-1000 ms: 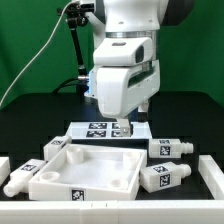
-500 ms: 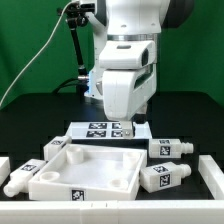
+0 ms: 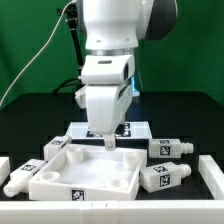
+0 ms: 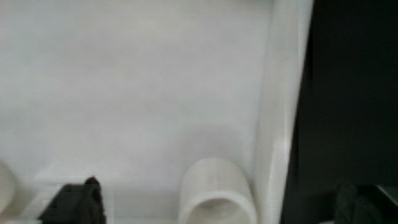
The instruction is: Assemble one leg
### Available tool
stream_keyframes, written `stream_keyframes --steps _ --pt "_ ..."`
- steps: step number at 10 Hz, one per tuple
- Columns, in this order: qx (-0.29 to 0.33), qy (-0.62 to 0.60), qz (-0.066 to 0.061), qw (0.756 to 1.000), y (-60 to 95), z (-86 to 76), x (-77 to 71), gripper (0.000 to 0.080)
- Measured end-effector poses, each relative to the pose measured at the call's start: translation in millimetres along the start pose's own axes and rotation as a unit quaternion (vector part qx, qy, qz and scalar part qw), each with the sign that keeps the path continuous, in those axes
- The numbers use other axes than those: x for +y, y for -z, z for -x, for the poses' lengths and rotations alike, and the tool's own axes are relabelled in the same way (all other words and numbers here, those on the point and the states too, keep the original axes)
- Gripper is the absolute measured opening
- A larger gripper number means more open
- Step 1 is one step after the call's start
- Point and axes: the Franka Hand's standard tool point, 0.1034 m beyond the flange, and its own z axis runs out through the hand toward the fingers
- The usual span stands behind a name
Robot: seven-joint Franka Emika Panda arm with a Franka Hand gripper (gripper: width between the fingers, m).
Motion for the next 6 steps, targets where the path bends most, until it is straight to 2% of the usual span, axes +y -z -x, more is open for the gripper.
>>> stream_keyframes --steps 2,4,5,6 --pt "0.001 -0.005 -0.012 1.000 -17.9 3.0 -7.3 0.0650" --pt "0.002 -0.006 -0.017 1.000 -26.1 2.8 -10.9 0.0650" --pt "0.002 -0.006 -0.018 1.000 -27.1 2.9 -11.7 0.0530" --pt "0.002 -0.006 -0.018 1.000 -27.1 3.0 -11.7 0.0530"
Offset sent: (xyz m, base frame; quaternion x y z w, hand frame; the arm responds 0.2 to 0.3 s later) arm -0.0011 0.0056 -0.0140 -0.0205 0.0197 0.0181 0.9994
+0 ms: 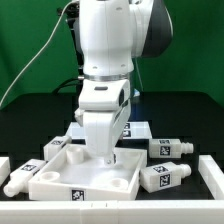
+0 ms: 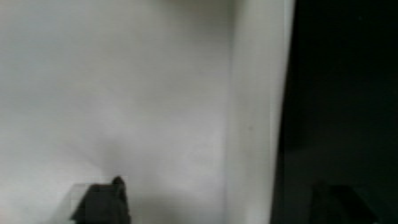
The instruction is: Assemble one leg
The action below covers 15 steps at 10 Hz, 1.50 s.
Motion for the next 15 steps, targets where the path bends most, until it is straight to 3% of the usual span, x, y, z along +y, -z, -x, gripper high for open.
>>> stream_keyframes --steps 1,2,3,4,9,15 --pt "0.000 0.000 0.000 1.000 -0.1 0.1 -0.1 0.0395" --pt "0.000 0.000 0.000 1.000 -0.1 0.1 -0.1 0.0212" --pt "0.000 0.000 0.000 1.000 -0.2 0.1 -0.3 0.0212" --pt "0.000 0.000 0.000 1.000 -0.2 0.2 -0.3 0.0076" --pt "-0.004 0.031 0.004 0.999 2.8 -2.5 3.9 0.0051" --pt "0.000 0.088 0.009 0.996 -0.7 -45.6 8.3 0.0051"
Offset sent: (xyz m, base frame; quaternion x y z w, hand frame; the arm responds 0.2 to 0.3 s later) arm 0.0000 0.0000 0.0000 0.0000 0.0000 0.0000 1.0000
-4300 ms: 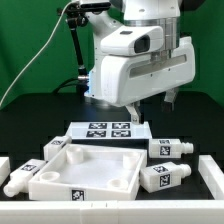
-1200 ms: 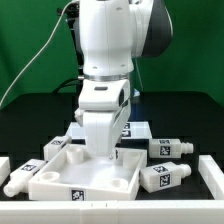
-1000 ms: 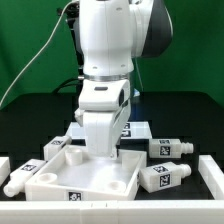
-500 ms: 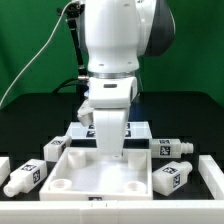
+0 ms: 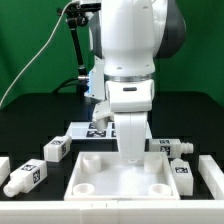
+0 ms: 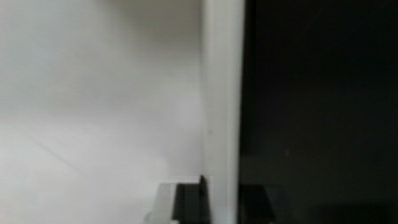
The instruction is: Assemble one leg
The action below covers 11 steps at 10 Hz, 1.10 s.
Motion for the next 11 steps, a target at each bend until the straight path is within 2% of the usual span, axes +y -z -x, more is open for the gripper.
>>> stream_keyframes --steps 2,3,6,7,8,9,10,11 --pt "0.003 -0.003 0.000 1.000 0.1 -16.2 0.2 0.0051" --pt "0.002 -0.008 -0.004 1.000 0.6 -22.1 -0.5 0.0051" --pt "0.001 -0.015 -0.005 1.000 3.0 -22.3 -0.4 0.0051" --pt "0.001 -0.015 0.000 1.000 8.5 -22.0 2.8 0.0226" --pt "-0.001 -0.016 0.006 1.000 15.3 -19.4 6.1 0.0362" --pt "-0.004 -0.020 0.015 1.000 26.7 -12.2 10.2 0.0362" --pt "-0.010 -0.026 0.021 0.999 38.2 -2.9 13.4 0.0555" --pt "-0.013 -0.034 0.031 0.999 49.3 8.8 16.5 0.0555"
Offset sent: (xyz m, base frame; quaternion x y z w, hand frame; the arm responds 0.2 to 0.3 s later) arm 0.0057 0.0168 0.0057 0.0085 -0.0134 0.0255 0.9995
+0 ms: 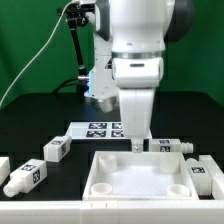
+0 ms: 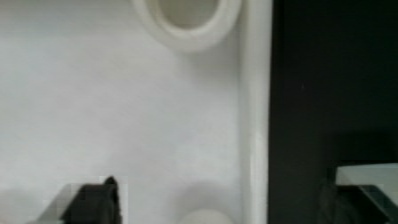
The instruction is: Assemble one leg
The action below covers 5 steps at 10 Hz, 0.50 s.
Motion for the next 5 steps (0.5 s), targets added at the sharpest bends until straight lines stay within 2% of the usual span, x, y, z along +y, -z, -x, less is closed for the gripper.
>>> stream_keyframes --steps 1,2,3,4,5 --pt "-0.004 -0.015 0.007 1.000 8.5 18.1 0.8 0.0620" --pt "-0.006 -0.028 0.010 1.000 12.1 33.1 -2.3 0.0640" --pt "-0.003 -0.053 0.020 0.998 10.7 49.8 -5.1 0.0648" --pt "0.002 -0.089 0.025 0.996 5.1 65.8 -14.7 0.0648" --pt "0.003 -0.091 0.016 0.996 -0.5 65.4 -24.4 0.0649"
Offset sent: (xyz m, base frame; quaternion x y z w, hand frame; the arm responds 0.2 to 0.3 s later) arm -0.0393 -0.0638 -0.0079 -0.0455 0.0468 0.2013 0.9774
